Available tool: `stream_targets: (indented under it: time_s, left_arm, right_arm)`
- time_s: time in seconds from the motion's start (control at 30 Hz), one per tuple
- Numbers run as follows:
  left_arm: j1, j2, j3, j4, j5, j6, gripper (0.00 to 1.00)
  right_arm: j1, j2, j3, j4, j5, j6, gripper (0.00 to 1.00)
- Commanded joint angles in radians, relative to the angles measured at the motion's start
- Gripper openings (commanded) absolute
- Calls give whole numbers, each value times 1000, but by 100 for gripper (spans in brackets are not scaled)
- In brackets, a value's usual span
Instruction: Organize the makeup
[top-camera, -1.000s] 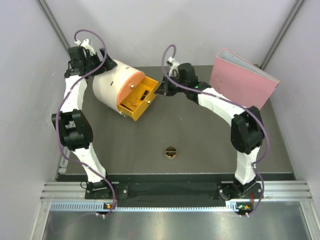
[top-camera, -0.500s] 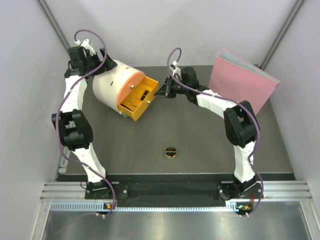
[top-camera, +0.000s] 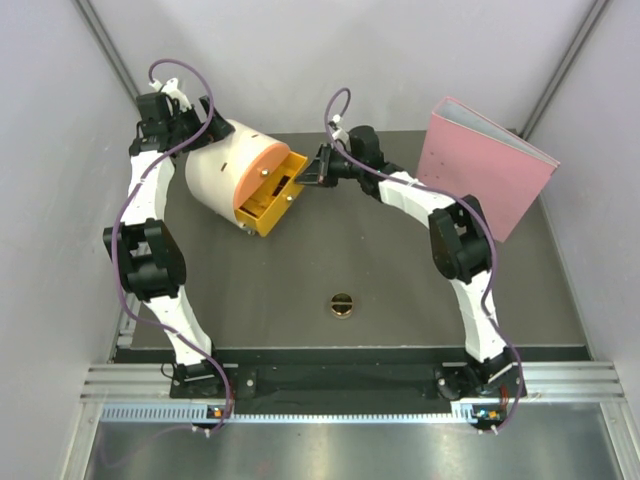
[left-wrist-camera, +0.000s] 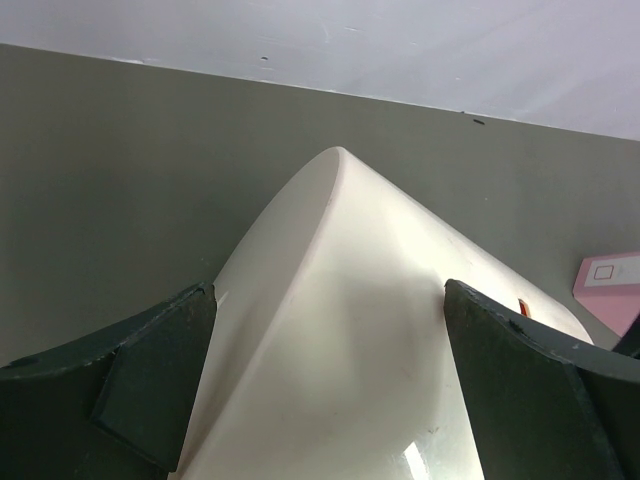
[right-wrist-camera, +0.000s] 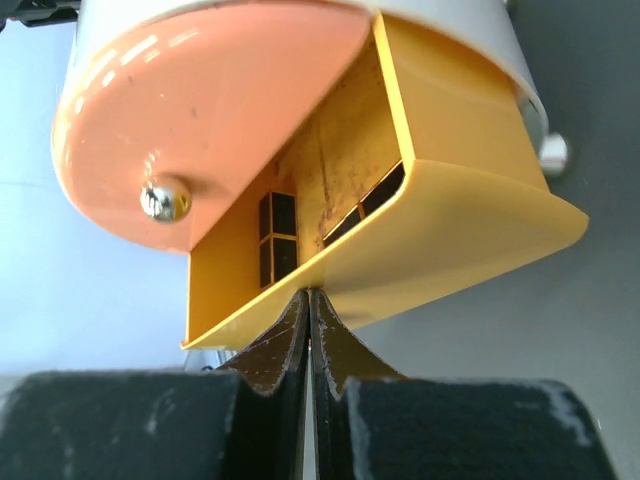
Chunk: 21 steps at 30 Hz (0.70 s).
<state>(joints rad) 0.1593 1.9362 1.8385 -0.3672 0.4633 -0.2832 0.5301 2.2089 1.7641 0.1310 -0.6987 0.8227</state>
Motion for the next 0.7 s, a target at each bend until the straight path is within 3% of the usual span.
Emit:
stream_targets:
  time_s: [0.0, 0.4, 0.5, 0.67]
  left_arm:
    - [-14, 33, -5, -142, -3, 35, 99]
    - [-15, 27, -7, -145, 6, 35, 99]
    - [-15, 26, -8, -147, 5, 35, 99]
    - [-15, 26, -7, -144, 5, 32, 99]
  right_arm:
    - [56, 92, 145, 33, -44, 26, 0]
    - [97, 324, 472, 70, -21, 134, 0]
    - [97, 301, 460, 81, -16, 128, 0]
    - [93, 137, 235, 90, 4, 43, 0]
